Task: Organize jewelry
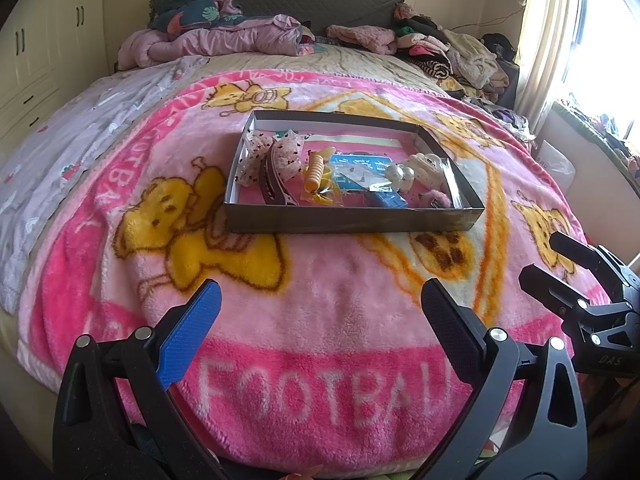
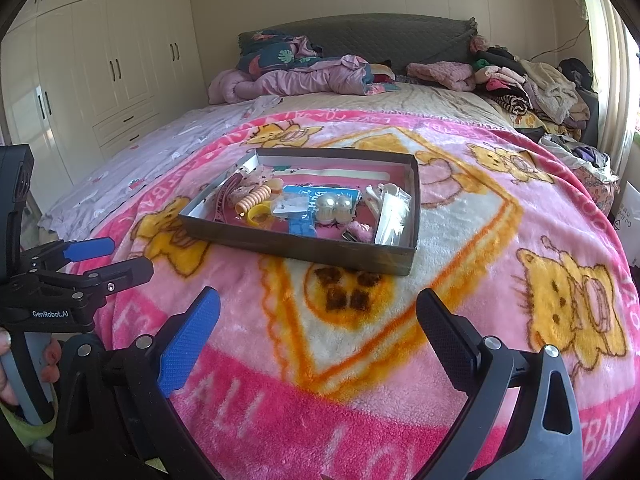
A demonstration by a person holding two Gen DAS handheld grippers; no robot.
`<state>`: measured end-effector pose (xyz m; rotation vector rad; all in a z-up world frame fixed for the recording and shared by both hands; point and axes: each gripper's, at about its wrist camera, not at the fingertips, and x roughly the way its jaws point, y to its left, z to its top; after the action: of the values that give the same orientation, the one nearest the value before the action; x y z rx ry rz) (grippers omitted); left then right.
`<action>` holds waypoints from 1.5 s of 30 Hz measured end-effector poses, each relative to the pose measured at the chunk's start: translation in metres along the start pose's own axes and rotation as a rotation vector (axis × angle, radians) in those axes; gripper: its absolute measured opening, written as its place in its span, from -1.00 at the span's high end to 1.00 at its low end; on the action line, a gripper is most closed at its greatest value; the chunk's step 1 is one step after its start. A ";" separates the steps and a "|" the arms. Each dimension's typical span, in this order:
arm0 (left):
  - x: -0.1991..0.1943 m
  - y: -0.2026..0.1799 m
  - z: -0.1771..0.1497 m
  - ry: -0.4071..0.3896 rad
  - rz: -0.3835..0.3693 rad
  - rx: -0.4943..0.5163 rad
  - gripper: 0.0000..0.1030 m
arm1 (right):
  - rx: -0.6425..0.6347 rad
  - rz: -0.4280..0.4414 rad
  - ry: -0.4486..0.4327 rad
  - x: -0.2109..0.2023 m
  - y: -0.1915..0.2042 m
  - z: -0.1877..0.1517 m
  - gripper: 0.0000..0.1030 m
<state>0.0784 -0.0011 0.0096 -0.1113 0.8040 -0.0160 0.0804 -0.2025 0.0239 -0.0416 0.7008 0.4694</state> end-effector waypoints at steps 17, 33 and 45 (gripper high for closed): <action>-0.002 0.001 0.001 0.000 -0.011 0.001 -0.78 | -0.003 -0.004 -0.003 -0.002 0.000 0.000 -0.86; -0.002 0.005 -0.001 0.010 -0.005 -0.014 -0.78 | 0.003 -0.009 -0.006 -0.002 -0.005 0.001 -0.86; 0.060 0.120 0.049 -0.002 0.248 -0.197 -0.78 | 0.178 -0.275 0.002 0.049 -0.138 0.024 -0.87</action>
<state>0.1525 0.1189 -0.0126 -0.1967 0.8119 0.2983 0.1868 -0.3021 -0.0050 0.0294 0.7238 0.1429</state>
